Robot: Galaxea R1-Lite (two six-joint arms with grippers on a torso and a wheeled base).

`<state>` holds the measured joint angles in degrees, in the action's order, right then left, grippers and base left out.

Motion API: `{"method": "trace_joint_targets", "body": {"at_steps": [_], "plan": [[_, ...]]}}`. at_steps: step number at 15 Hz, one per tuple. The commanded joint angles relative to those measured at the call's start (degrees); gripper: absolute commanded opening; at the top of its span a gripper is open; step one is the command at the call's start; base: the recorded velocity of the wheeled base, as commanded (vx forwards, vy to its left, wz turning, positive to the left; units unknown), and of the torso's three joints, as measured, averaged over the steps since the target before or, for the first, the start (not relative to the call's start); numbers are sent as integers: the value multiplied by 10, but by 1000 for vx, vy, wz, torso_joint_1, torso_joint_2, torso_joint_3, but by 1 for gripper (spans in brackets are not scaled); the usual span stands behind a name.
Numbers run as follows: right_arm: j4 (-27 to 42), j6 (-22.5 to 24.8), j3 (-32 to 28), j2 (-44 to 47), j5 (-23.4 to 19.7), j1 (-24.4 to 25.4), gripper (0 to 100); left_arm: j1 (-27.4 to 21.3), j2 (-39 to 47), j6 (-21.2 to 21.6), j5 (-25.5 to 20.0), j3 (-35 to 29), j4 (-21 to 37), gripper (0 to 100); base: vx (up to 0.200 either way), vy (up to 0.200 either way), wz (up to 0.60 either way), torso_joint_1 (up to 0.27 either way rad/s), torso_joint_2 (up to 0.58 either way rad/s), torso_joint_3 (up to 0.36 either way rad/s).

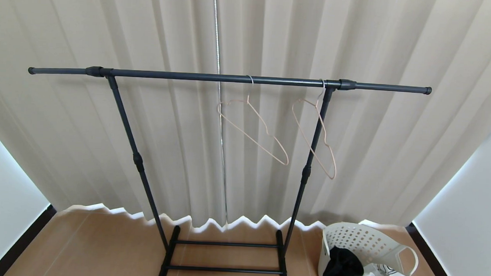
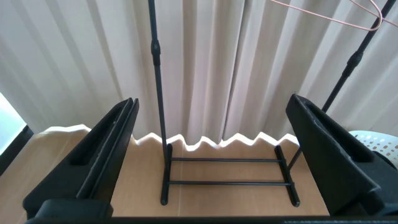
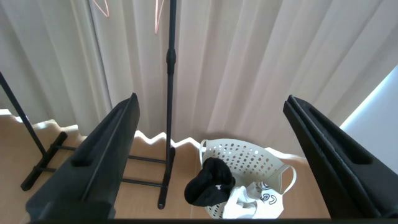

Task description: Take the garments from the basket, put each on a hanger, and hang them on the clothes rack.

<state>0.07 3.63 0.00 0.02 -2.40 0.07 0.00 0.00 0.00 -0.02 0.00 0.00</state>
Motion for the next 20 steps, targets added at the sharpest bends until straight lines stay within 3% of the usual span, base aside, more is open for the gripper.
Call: {"method": "trace_joint_targets", "body": {"at_steps": [1, 15, 20], "plan": [[0, 1, 0, 1, -1, 0, 100, 0, 0, 0, 0, 0, 0, 100, 0, 0, 0, 0, 0, 0], [-1, -14, 0, 1, -8, 0, 100, 0, 0, 0, 0, 0, 0, 100, 0, 0, 0, 0, 0, 0], [0, -14, 0, 1, -8, 0, 100, 0, 0, 4, -4, 0, 0, 100, 0, 0, 0, -120, 284, 161]]}}
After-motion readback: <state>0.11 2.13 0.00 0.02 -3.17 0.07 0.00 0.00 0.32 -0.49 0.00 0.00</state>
